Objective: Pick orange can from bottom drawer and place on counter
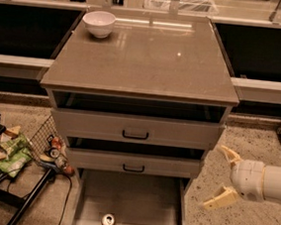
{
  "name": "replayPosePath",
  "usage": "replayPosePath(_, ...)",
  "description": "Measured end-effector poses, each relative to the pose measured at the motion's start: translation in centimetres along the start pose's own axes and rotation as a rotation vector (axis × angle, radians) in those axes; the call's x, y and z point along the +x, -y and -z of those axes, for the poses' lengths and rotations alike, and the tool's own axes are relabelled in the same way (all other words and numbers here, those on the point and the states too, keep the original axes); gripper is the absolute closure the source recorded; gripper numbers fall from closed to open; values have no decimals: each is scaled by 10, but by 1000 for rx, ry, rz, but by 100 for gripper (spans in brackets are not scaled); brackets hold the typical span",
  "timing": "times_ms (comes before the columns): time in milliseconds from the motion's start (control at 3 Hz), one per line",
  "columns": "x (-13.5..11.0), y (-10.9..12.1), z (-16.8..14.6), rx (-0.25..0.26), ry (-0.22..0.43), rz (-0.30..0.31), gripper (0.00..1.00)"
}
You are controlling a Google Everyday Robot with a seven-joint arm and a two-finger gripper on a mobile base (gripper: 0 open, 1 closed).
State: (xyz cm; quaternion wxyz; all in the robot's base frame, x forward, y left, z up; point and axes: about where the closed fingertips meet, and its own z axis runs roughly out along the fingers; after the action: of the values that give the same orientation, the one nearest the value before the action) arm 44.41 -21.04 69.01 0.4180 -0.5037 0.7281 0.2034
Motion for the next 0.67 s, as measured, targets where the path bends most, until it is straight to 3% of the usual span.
replayPosePath(333, 41, -22, -38, 16, 83, -26, 0)
replayPosePath(667, 42, -23, -39, 15, 84, -27, 0)
